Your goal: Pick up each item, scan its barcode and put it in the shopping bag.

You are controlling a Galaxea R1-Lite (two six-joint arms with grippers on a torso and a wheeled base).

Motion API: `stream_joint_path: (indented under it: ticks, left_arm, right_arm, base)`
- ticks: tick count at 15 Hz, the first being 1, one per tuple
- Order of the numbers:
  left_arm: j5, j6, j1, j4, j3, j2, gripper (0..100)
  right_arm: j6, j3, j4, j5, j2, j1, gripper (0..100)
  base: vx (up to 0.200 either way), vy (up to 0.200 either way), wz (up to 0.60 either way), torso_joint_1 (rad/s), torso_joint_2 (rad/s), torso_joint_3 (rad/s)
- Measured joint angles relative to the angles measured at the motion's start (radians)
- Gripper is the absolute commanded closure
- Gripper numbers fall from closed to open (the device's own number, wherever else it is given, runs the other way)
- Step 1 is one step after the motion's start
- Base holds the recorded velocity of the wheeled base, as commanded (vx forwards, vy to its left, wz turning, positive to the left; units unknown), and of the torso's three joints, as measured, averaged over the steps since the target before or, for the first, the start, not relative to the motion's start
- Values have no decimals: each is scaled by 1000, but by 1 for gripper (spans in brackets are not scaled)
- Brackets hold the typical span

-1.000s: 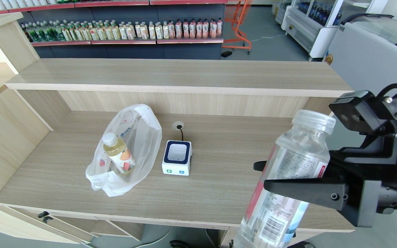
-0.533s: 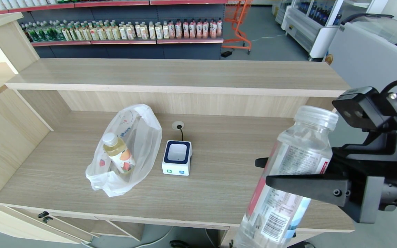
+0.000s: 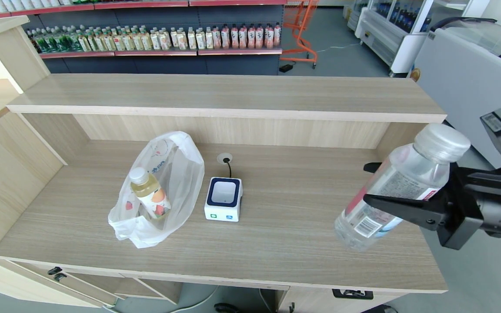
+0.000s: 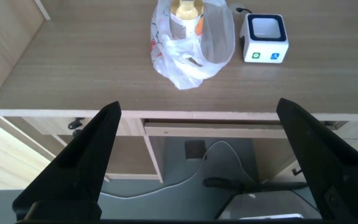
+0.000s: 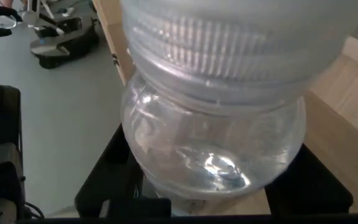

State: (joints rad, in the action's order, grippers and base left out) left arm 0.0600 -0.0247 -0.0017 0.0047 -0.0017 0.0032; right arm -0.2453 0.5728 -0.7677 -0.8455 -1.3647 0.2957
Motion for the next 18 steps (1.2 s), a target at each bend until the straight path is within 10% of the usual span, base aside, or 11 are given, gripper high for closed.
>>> stream_joint_path:
  ticks: [4,18]
  left_arm:
    - [0,0,0,0,0,0,0]
    - [0,0,0,0,0,-1,0]
  right_arm:
    - [-401,-21,63,84,13,-235,100]
    - [-466,-42,56,87,34,-334,100]
  base:
    - [0,0,0,0,0,0]
    - [0,14,0,0,1,1]
